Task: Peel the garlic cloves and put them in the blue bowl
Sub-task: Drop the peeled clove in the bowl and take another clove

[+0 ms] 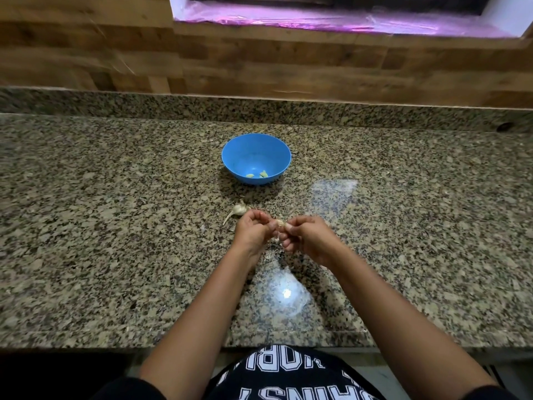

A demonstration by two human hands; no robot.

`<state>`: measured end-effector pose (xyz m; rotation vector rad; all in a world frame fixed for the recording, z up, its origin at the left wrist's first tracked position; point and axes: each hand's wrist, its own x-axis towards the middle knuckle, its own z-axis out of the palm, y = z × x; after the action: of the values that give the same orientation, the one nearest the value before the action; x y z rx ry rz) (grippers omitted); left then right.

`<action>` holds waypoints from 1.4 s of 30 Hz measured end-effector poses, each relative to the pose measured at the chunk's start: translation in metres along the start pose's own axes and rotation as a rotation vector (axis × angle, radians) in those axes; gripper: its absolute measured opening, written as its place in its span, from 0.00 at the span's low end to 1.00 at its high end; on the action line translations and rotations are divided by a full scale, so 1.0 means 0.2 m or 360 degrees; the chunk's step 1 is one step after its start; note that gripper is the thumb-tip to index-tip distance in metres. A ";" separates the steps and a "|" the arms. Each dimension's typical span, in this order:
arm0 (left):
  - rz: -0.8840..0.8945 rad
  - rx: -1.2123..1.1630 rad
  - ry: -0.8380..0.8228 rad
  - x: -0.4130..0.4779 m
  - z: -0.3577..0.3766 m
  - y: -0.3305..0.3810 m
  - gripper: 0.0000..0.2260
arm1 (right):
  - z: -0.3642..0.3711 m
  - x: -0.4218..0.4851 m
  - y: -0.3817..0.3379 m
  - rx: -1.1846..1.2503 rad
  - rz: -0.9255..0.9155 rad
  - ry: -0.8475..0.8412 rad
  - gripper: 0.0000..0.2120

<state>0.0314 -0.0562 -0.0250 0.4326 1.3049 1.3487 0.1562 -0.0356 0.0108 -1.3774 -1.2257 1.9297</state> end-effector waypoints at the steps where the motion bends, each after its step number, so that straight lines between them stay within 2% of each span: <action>1: -0.0033 -0.0078 0.0004 0.00 0.00 0.00 0.10 | 0.00 0.00 0.01 -0.0031 -0.0021 0.0019 0.08; 5: 0.0002 -0.0117 0.0000 0.00 -0.03 0.00 0.09 | -0.02 0.02 0.03 -0.0241 -0.0100 0.0098 0.03; 10: 0.0152 0.0094 -0.0058 -0.01 -0.03 -0.02 0.10 | -0.02 0.03 0.03 -0.0092 -0.0186 0.0102 0.06; 16: 0.0336 0.0633 -0.0134 -0.02 -0.04 -0.02 0.07 | -0.02 0.06 0.06 0.0050 -0.0317 0.0192 0.04; 22: 0.0147 0.0262 -0.0179 -0.01 -0.02 -0.01 0.04 | -0.02 0.04 0.05 0.0278 -0.0304 0.0147 0.06; 27: 0.0043 0.0146 -0.0206 -0.01 -0.02 0.00 0.02 | -0.02 0.04 0.05 0.0145 -0.0365 0.0159 0.06; 33: -0.0012 0.0196 -0.0216 0.03 -0.01 0.04 0.02 | -0.02 0.07 0.01 -0.0033 -0.0389 0.0187 0.01; 36: 0.0014 0.0281 -0.0143 0.04 0.01 0.04 0.04 | -0.02 0.07 0.00 -0.0171 -0.0420 0.0174 0.04; 42: 0.0105 0.0505 -0.0111 0.03 0.01 0.02 0.07 | -0.03 0.08 0.01 -0.0471 -0.0490 0.0249 0.02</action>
<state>0.0296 -0.0479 -0.0230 0.7389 1.4618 1.1712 0.1565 -0.0227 0.0000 -1.3550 -1.5859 1.4487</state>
